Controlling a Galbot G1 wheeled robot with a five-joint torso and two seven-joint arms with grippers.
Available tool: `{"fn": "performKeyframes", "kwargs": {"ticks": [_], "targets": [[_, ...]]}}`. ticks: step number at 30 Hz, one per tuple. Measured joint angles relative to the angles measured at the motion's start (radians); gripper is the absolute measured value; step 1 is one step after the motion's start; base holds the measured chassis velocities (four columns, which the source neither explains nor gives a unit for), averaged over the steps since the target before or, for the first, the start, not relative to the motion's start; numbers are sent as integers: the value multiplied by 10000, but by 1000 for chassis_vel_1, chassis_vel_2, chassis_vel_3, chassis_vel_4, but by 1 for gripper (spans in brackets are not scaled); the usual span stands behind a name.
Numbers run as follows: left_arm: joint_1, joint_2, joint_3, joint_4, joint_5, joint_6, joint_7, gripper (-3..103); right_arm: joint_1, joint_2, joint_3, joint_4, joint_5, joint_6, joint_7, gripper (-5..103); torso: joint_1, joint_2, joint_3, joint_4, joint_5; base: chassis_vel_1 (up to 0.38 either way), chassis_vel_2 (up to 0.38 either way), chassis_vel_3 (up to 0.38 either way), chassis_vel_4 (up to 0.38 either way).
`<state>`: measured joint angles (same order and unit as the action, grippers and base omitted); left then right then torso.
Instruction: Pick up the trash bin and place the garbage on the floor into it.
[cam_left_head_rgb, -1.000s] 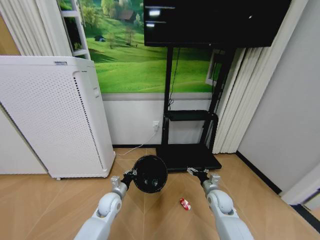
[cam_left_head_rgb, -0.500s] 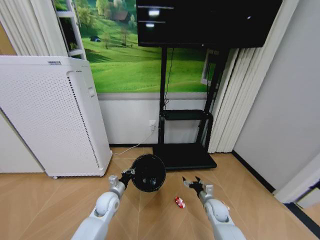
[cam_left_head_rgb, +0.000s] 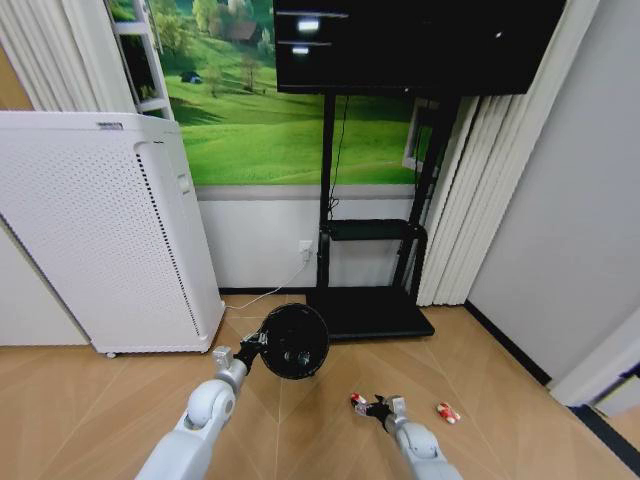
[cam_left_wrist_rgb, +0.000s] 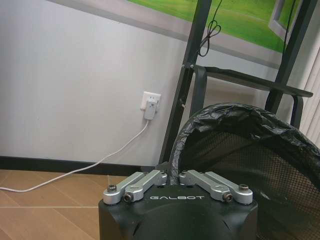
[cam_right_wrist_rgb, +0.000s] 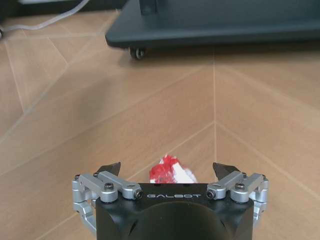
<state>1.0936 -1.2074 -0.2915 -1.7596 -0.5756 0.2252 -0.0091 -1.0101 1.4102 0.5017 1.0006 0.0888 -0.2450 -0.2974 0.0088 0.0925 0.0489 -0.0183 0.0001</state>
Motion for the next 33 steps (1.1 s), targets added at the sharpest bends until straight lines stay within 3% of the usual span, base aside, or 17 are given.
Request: {"fn": "performKeyframes", "kwargs": {"ticks": [13, 25, 27, 31, 33], "targets": [[168, -28, -337, -76, -55, -12, 270, 4, 948, 375, 463, -2202, -895, 728, 359, 100, 0, 0, -1, -1, -1, 0, 0, 0, 0], [123, 115, -452, -124, -254, -16, 325, 4, 1150, 477, 565, -2619, -1133, 834, 648, 100, 0, 0, -1, -1, -1, 0, 0, 0, 0], [123, 125, -465, -125, -266, -16, 327, 4, 1153, 489, 567, -2619, -1135, 834, 692, 90, 0, 0, -1, -1, -2, 0, 0, 0, 0], [125, 133, -502, -136, -284, -16, 353, 4, 1155, 499, 572, -2607, -1135, 835, 754, 79, 0, 1, -2, -1, -2, 0, 0, 0, 0], [147, 134, -535, -162, -295, -17, 373, 4, 1144, 491, 572, -2557, -1179, 842, 799, 62, 0, 0, -2, -2, -2, 0, 0, 0, 0]]}}
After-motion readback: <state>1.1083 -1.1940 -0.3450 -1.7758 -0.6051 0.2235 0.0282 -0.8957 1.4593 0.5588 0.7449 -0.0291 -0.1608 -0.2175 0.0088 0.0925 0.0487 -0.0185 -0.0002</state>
